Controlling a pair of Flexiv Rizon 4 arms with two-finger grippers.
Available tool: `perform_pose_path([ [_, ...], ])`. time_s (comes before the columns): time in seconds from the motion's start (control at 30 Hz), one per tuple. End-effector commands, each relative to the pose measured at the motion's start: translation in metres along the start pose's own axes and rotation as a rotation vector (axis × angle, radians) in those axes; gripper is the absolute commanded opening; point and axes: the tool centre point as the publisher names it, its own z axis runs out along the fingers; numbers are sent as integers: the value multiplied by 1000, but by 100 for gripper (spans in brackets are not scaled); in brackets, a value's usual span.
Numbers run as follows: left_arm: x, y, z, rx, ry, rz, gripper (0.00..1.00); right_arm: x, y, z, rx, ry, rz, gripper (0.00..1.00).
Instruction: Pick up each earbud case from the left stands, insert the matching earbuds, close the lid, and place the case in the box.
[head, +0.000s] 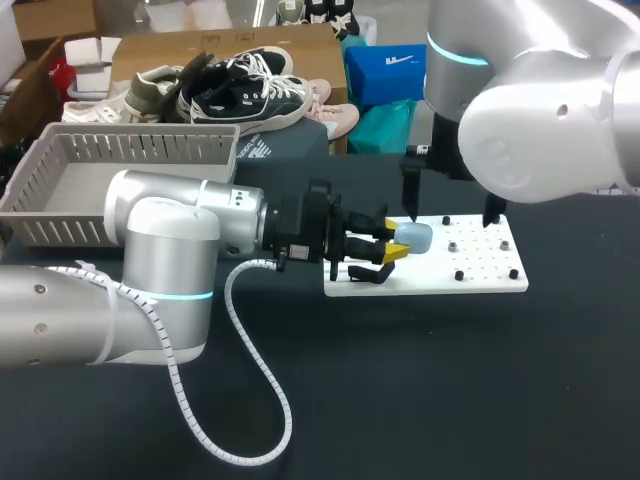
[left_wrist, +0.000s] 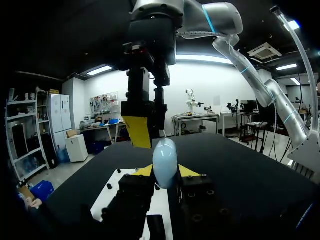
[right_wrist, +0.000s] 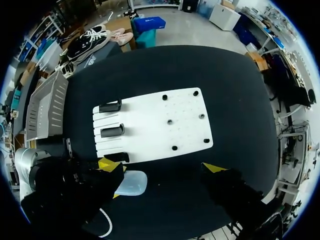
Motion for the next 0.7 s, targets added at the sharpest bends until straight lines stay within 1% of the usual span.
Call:
perform_pose_path([
  [0.03, 1, 0, 0, -1, -2, 1, 0, 3, -9, -8, -6, -64, 27, 100],
  [0.07, 1, 0, 0, -1, -2, 1, 0, 3, -11, -11, -6, -90, 40, 100],
  [0.13, 1, 0, 0, -1, -2, 1, 0, 2, -22, -21, -73, -103, 79, 100],
  [0.17, 1, 0, 0, -1, -2, 1, 0, 3, -28, -25, -90, -119, 100, 100],
  [0.3, 1, 0, 0, -1, -2, 1, 0, 9, -48, -33, -125, -159, 128, 100],
  [0.43, -3, 0, -34, -69, 32, -12, 0, 13, -63, -32, -155, -161, 161, 100],
  [0.7, -9, 5, -91, -221, 78, -30, 0, 13, -63, -32, -155, -161, 161, 100],
])
